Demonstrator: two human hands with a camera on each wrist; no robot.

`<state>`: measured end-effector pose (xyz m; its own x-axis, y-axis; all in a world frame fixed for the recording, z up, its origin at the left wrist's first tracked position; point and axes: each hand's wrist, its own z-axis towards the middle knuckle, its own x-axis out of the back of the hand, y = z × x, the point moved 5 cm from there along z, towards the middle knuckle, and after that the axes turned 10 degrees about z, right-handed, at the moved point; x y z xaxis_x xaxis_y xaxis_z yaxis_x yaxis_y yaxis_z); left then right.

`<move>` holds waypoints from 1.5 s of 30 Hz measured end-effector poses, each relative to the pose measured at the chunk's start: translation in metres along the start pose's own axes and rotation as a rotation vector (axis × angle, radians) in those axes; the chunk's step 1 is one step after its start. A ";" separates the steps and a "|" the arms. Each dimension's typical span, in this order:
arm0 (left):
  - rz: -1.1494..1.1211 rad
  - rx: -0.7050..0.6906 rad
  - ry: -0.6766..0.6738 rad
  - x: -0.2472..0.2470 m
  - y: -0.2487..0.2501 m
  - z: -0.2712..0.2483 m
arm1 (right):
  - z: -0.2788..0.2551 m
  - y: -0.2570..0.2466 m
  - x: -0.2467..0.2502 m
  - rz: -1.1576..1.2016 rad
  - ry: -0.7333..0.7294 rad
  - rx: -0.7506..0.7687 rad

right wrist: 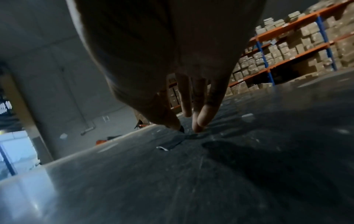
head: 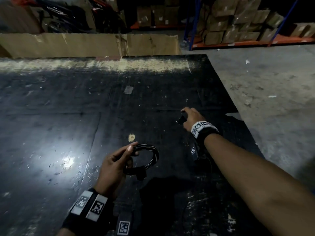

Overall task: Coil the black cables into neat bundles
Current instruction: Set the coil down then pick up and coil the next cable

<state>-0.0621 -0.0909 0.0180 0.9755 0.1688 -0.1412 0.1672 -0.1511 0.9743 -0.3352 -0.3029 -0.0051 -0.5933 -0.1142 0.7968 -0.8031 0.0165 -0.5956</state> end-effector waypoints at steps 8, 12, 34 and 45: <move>-0.018 0.041 0.045 -0.001 -0.010 0.009 | 0.017 -0.004 0.002 -0.076 -0.040 0.042; -0.023 0.023 0.067 -0.003 -0.005 0.014 | -0.003 -0.004 0.010 0.087 -0.032 0.004; 0.311 -0.562 0.171 -0.051 0.064 -0.033 | -0.209 -0.107 -0.004 1.248 0.242 -0.278; 0.355 -0.636 0.142 -0.049 0.068 -0.045 | -0.221 -0.126 -0.023 1.721 0.176 -0.463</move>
<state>-0.1055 -0.0654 0.0988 0.9202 0.3460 0.1833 -0.3123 0.3662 0.8766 -0.2319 -0.0824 0.0741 -0.6692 0.4264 -0.6085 0.7329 0.2441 -0.6350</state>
